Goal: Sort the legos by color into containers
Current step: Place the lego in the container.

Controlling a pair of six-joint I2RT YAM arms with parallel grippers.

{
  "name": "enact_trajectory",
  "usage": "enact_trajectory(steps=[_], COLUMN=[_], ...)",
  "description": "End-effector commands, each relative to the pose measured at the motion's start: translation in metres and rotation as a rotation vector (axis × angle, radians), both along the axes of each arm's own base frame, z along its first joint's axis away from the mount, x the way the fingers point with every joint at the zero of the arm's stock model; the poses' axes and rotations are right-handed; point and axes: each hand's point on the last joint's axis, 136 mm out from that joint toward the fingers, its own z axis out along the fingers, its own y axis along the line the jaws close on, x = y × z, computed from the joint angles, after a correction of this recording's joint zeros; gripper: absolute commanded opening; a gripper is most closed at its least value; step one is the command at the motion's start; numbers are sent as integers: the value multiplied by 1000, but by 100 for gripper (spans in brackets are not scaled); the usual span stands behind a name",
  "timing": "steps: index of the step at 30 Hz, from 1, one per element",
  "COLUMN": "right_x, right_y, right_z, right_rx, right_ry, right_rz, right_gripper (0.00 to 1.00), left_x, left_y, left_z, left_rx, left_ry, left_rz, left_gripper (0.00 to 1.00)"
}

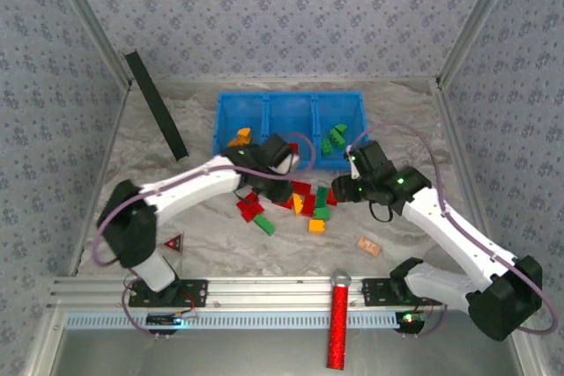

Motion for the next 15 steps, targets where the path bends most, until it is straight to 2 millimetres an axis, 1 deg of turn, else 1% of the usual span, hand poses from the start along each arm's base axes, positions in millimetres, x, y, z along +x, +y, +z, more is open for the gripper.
enact_trajectory(steps=[1, 3, 6, 8, 11, 13, 15], right_x=[-5, -5, -6, -4, -1, 0, 3], right_y=[18, 29, 48, 64, 89, 105, 118], right_z=[-3, -4, -7, -6, -7, -9, -10], right_rx=[24, 23, -2, -14, -55, -121, -173], right_ry=[9, 26, 37, 26, -2, -27, -70], right_rz=[55, 74, 120, 164, 277, 409, 506], right_gripper=[58, 58, 58, 58, 59, 61, 62], left_x=[10, 19, 35, 44, 60, 73, 88], left_y=[22, 36, 57, 67, 78, 85, 92], left_z=[41, 55, 67, 70, 72, 73, 72], left_rx=[-66, -94, -121, -132, -153, -170, -165], left_ry=[-32, -39, -59, -73, -74, -63, -67], left_rz=[69, 120, 193, 230, 283, 321, 360], left_gripper=[28, 29, 29, 29, 30, 30, 30])
